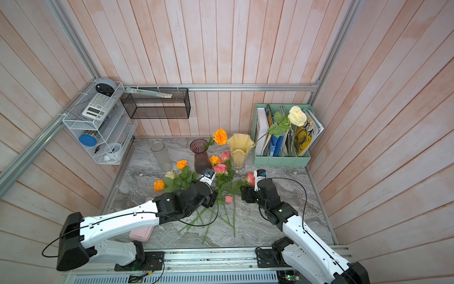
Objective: Arrange the flowers in different vases according to their colors
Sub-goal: Pick up the flower at the center of the board.
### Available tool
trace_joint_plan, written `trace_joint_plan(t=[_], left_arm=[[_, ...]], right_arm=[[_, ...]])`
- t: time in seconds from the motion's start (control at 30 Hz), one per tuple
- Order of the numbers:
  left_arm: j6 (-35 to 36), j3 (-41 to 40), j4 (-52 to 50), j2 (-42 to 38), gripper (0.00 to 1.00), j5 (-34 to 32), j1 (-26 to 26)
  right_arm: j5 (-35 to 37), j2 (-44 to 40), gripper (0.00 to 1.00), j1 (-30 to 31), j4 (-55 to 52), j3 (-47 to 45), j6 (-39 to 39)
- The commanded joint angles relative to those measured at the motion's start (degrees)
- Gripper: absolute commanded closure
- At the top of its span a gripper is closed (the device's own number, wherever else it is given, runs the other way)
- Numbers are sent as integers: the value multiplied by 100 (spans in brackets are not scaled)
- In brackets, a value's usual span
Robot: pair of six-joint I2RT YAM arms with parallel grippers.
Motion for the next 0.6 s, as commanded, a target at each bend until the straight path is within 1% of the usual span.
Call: trace_joint_plan(t=[0.0, 0.1, 0.17, 0.27, 0.47, 0.57], left_arm=[[-615, -165, -216, 389, 27, 555, -51], [-758, -152, -60, 809, 30, 978, -50], [-824, -67, -78, 1095, 34, 1069, -51], [-851, 69, -131, 1437, 35, 1236, -46], [-1035, 187, -176, 1849, 35, 1599, 24], [-1134, 194, -110, 1974, 38, 1698, 78]], right_arm=[[-100, -57, 26, -35, -156, 140, 223], [-111, -70, 26, -47, -181, 118, 216], [-126, -89, 26, -48, -193, 114, 207], [-148, -172, 26, -48, -202, 97, 198], [-135, -305, 26, -57, -232, 24, 153], [-163, -298, 26, -65, -194, -25, 152]])
